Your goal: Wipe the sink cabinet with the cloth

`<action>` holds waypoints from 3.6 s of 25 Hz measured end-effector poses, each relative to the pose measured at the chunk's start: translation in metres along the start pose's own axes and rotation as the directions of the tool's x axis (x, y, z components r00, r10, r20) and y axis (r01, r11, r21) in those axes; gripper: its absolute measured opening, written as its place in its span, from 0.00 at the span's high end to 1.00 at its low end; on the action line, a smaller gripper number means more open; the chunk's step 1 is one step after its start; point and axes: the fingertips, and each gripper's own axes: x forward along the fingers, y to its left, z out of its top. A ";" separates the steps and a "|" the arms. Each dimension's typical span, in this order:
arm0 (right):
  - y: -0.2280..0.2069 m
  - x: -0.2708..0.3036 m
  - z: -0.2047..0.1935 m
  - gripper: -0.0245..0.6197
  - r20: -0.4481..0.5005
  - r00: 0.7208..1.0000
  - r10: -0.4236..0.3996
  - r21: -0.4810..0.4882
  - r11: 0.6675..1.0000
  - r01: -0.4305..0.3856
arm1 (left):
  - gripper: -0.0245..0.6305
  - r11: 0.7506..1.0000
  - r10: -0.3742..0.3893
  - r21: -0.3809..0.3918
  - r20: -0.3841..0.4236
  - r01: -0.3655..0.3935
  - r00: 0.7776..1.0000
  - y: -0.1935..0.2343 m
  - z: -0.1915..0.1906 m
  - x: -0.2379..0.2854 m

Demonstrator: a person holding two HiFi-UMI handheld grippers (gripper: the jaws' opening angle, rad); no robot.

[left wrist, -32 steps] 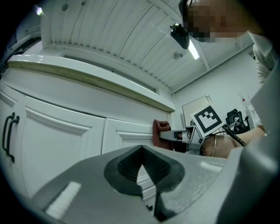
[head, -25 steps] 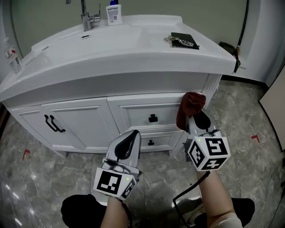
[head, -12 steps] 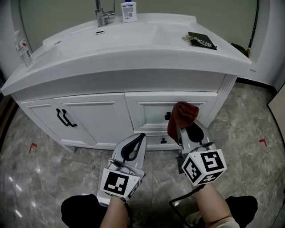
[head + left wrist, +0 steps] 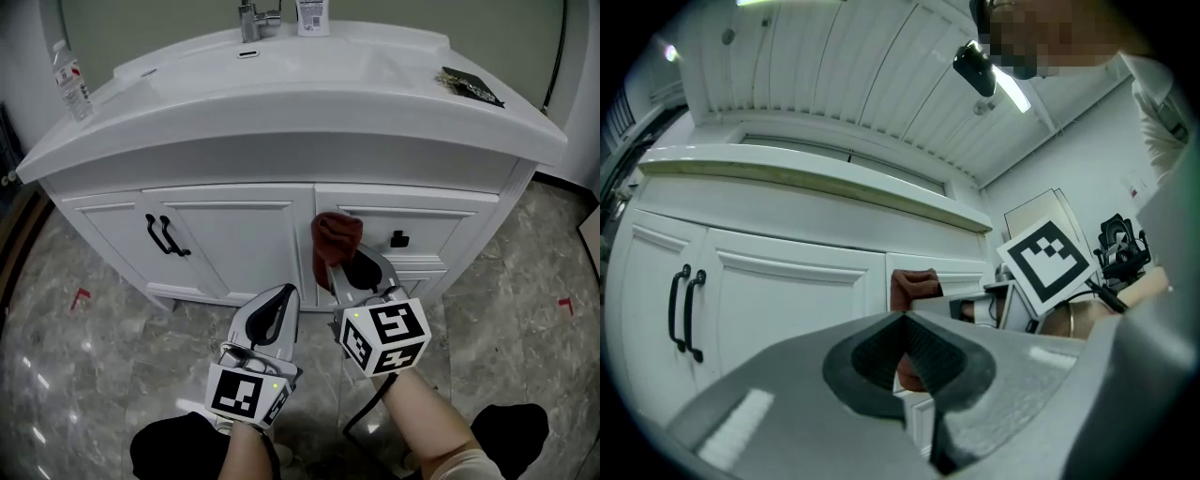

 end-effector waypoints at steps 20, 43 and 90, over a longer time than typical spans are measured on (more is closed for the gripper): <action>-0.063 -0.011 -0.016 0.84 -0.044 0.973 -0.226 -0.069 0.973 0.222 | 0.96 0.994 -0.102 -0.043 -0.028 0.101 0.994 -0.033 -0.027 0.031; -0.141 -0.068 0.007 0.84 0.006 0.973 -0.230 -0.184 0.956 0.227 | 0.96 0.981 -0.180 -0.078 -0.032 0.177 0.983 -0.094 -0.040 0.081; -0.010 0.010 -0.077 0.84 -0.086 0.996 -0.001 0.084 0.996 0.008 | 0.96 0.997 0.003 -0.078 -0.084 -0.010 0.996 0.008 -0.065 0.018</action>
